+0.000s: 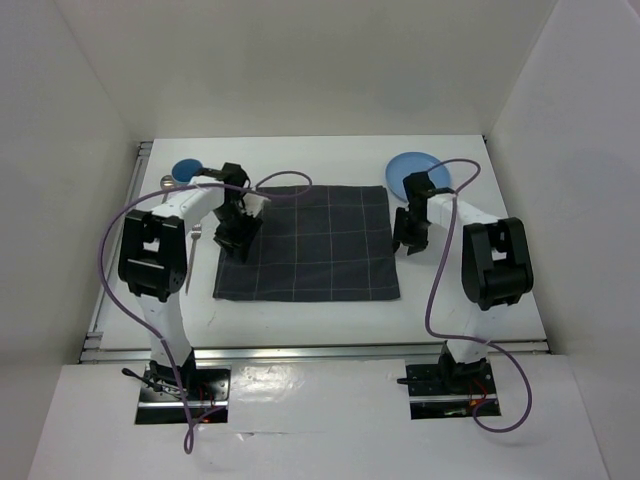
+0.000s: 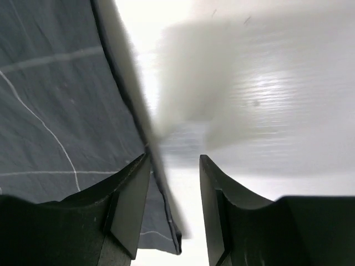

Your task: Set the dinner table for one person

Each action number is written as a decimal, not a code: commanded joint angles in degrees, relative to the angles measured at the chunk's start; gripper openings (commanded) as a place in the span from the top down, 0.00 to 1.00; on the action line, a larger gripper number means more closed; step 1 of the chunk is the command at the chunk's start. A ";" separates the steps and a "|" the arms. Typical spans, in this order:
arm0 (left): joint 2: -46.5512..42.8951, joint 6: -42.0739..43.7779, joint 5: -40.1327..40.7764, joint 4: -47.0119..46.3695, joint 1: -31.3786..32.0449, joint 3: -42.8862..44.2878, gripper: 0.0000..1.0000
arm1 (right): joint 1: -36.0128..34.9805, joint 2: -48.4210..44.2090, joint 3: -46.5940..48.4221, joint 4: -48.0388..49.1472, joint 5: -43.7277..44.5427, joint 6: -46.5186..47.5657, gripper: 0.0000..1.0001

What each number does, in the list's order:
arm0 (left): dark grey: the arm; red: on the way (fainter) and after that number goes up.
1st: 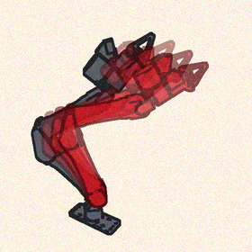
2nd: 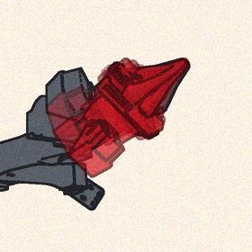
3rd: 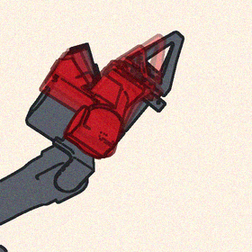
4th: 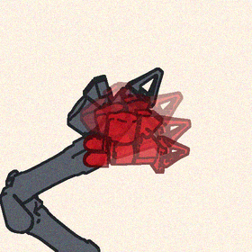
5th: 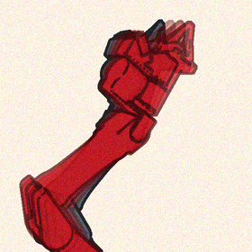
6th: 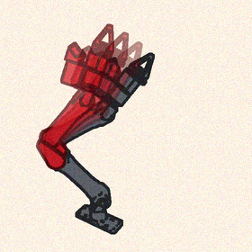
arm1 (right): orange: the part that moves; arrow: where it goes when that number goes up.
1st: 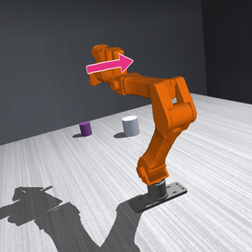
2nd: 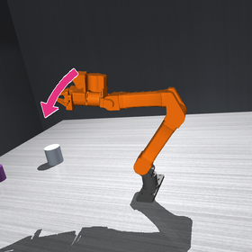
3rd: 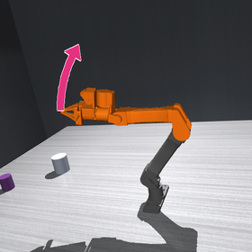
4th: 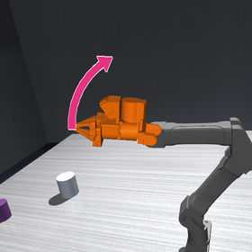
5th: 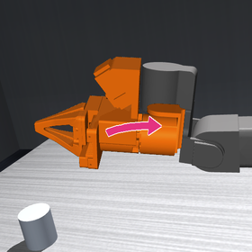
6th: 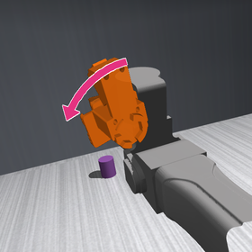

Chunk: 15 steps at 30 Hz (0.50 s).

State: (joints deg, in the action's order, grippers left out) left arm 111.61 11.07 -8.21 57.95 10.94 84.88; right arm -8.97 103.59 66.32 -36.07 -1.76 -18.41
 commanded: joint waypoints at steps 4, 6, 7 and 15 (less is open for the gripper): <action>4.21 -3.50 7.10 -6.00 0.31 -0.15 0.47 | -5.17 -3.04 10.23 -3.48 9.58 1.19 0.51; 4.23 -3.51 11.79 -7.41 0.31 -2.95 0.47 | -6.41 -3.04 9.44 -0.94 5.84 0.48 0.55; 4.23 -2.99 12.33 -9.07 0.31 -4.10 0.47 | -6.41 -3.04 8.48 2.81 3.54 -1.08 0.57; 4.05 -2.98 8.39 -8.47 0.31 -5.95 0.47 | -6.94 3.55 -1.71 10.24 -7.12 -7.68 1.00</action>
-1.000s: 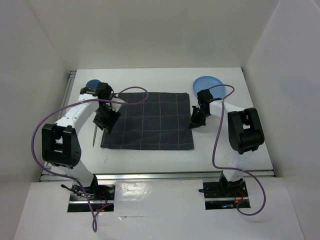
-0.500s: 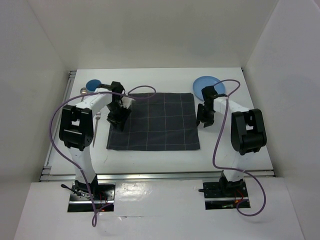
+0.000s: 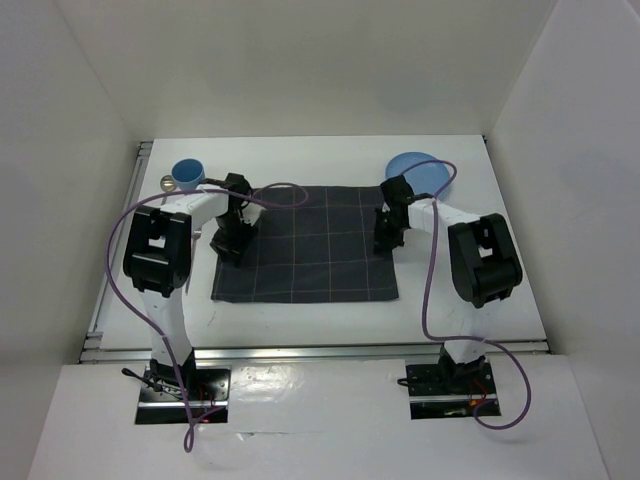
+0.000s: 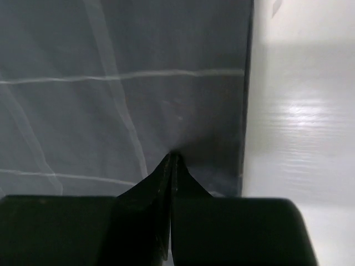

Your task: Set the dinner table for one person

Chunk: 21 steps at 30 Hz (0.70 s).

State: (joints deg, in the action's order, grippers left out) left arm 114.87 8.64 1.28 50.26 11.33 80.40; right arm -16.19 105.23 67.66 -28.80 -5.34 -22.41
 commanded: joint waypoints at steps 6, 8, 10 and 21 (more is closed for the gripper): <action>-1.48 1.37 -2.24 -0.25 0.97 -5.16 0.47 | 1.60 -2.56 -11.39 3.57 -0.98 -7.20 1.00; -1.49 1.38 -2.85 -0.25 0.97 -6.39 0.47 | 2.12 -4.85 -15.00 4.19 0.85 -7.73 1.00; -2.02 1.38 -2.86 -0.25 1.50 -6.40 0.47 | 2.64 -6.00 -17.46 3.66 2.09 -7.73 1.00; -2.02 1.38 -9.52 2.30 1.50 -5.17 0.47 | 6.78 -2.22 -14.66 6.47 1.39 -6.41 1.00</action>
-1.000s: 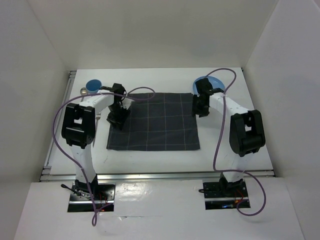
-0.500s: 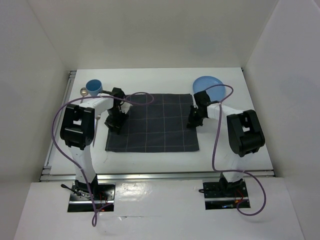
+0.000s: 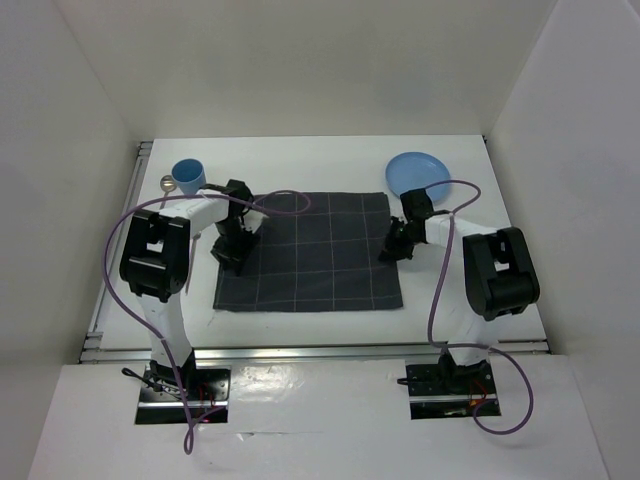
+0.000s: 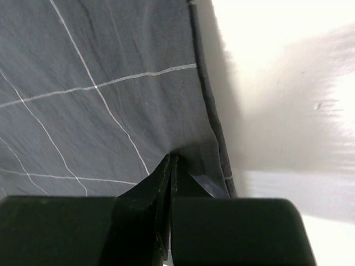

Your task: Set the dinner table for one person

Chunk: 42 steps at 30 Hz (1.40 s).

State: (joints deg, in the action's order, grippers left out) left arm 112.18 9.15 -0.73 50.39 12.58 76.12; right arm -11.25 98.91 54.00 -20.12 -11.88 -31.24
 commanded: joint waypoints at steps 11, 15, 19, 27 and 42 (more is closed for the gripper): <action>1.56 -0.71 -5.77 2.34 0.25 3.16 0.47 | 1.84 1.82 0.32 -2.82 6.17 1.80 1.00; -1.08 -0.71 -4.54 1.82 -0.36 5.26 0.46 | 1.84 -1.18 2.15 -4.48 6.16 1.80 1.00; -1.09 -1.24 -4.54 3.49 -0.36 8.25 0.46 | 1.84 -2.40 7.59 -8.26 6.17 2.94 0.99; -4.51 -1.76 -4.01 6.39 -0.36 14.93 0.45 | 12.08 -3.21 18.51 -9.95 2.14 3.48 0.30; -12.25 -1.24 0.29 6.39 -0.89 9.06 0.45 | 24.34 19.53 33.27 1.23 4.75 -20.85 0.03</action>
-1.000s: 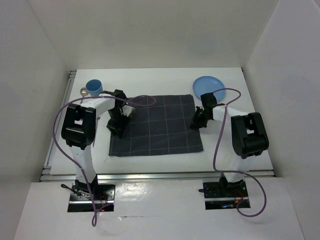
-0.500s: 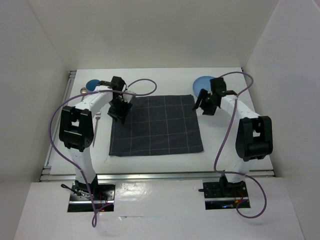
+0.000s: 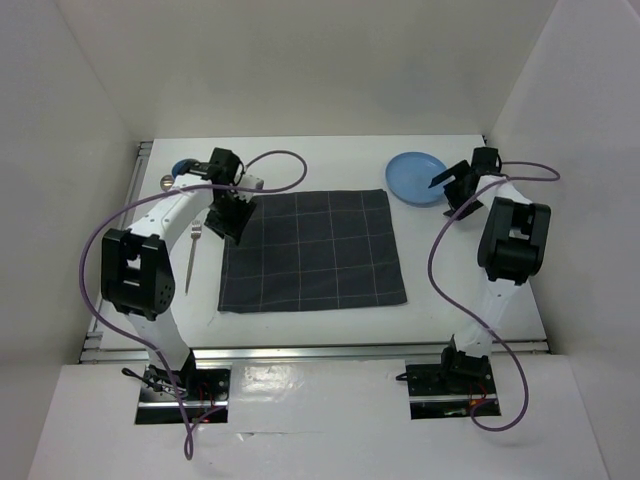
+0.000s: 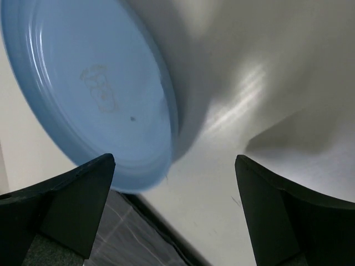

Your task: Set the dinner table for one person

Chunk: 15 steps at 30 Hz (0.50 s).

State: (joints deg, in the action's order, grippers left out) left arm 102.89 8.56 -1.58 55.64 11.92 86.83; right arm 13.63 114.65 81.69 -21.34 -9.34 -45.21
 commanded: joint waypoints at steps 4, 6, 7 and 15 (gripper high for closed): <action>-4.37 -0.65 2.29 0.61 -0.23 -3.33 0.45 | -0.53 10.32 9.44 2.45 3.72 -9.89 0.08; -4.98 -1.17 2.82 0.61 -0.23 -3.94 0.45 | -0.53 12.78 12.08 1.74 2.85 -9.90 0.15; -4.98 -1.17 2.82 0.61 -0.76 -3.95 0.44 | -0.53 14.70 12.70 1.74 2.06 -9.90 0.25; -5.51 -1.70 3.34 0.61 -2.61 -2.99 0.44 | -0.53 15.52 12.26 2.89 1.43 -8.84 0.91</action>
State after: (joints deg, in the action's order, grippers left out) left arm 99.66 8.38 1.23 55.96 10.41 82.72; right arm 13.30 128.86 94.13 -18.04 -9.63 -54.24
